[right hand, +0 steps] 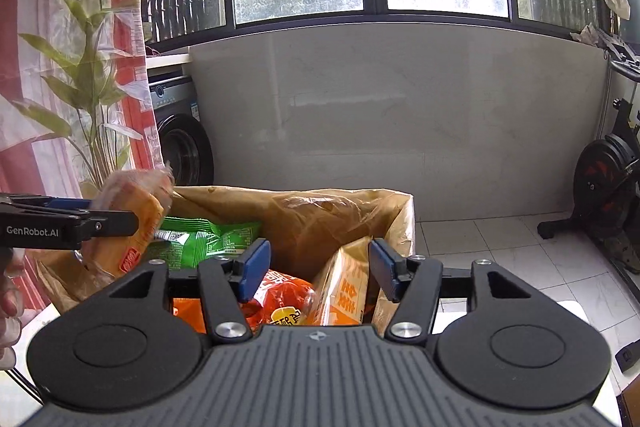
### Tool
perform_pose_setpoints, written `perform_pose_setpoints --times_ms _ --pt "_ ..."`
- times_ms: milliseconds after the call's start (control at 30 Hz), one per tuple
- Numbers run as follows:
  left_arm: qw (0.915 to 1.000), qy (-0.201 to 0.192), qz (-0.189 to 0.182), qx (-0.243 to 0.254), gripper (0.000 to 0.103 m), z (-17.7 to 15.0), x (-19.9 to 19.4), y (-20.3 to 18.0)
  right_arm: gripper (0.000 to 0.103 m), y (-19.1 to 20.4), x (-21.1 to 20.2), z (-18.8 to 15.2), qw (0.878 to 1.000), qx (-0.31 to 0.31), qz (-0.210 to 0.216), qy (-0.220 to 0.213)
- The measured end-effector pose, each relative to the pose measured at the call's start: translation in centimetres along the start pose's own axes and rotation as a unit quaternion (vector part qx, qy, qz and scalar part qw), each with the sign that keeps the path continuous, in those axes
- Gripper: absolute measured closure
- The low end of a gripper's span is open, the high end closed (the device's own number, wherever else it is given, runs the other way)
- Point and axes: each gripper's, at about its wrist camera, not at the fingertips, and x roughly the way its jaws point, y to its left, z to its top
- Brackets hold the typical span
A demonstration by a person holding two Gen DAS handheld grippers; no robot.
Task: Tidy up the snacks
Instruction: 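Lower both snacks into the box and open both tools, then grasp the white cracker packet with the left tool while the right tool grasps the gold pouch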
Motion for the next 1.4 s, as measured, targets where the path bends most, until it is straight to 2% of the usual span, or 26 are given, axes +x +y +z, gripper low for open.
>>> perform_pose_setpoints --times_ms 100,433,567,733,867,1067,1233,1400 --pt "0.9997 -0.012 -0.01 -0.019 0.015 -0.5 -1.2 1.2 0.037 -0.5 -1.4 -0.3 1.0 0.01 0.015 -0.016" --pt "0.9991 -0.041 0.008 -0.009 0.016 -1.0 -6.7 2.6 0.037 -1.4 -6.7 -1.5 0.998 0.021 0.037 -0.049" --pt "0.9988 -0.048 0.001 -0.009 0.017 -2.7 -8.8 2.2 0.037 -1.7 -9.0 -2.7 0.997 0.013 0.042 -0.06" --pt "0.999 -0.038 -0.011 -0.023 0.019 -6.2 -10.4 1.8 0.037 -2.7 -11.5 -5.5 0.998 0.018 0.032 -0.058" --pt "0.999 -0.025 -0.011 -0.035 0.019 -8.8 -10.9 1.4 0.037 -3.9 -12.4 -8.7 0.998 0.039 0.016 -0.035" --pt "0.9992 0.01 -0.011 -0.038 0.023 -11.8 -9.9 0.5 0.037 -5.1 -11.8 -14.4 0.996 0.079 -0.016 0.035" --pt "0.9982 0.032 -0.012 -0.048 0.023 -13.4 -9.3 0.5 0.037 -4.7 -9.9 -18.7 0.987 0.1 -0.049 0.118" --pt "0.9972 0.053 -0.007 -0.053 0.024 -15.0 -9.1 0.8 0.033 -4.9 -8.2 -20.8 0.973 0.122 -0.089 0.172"
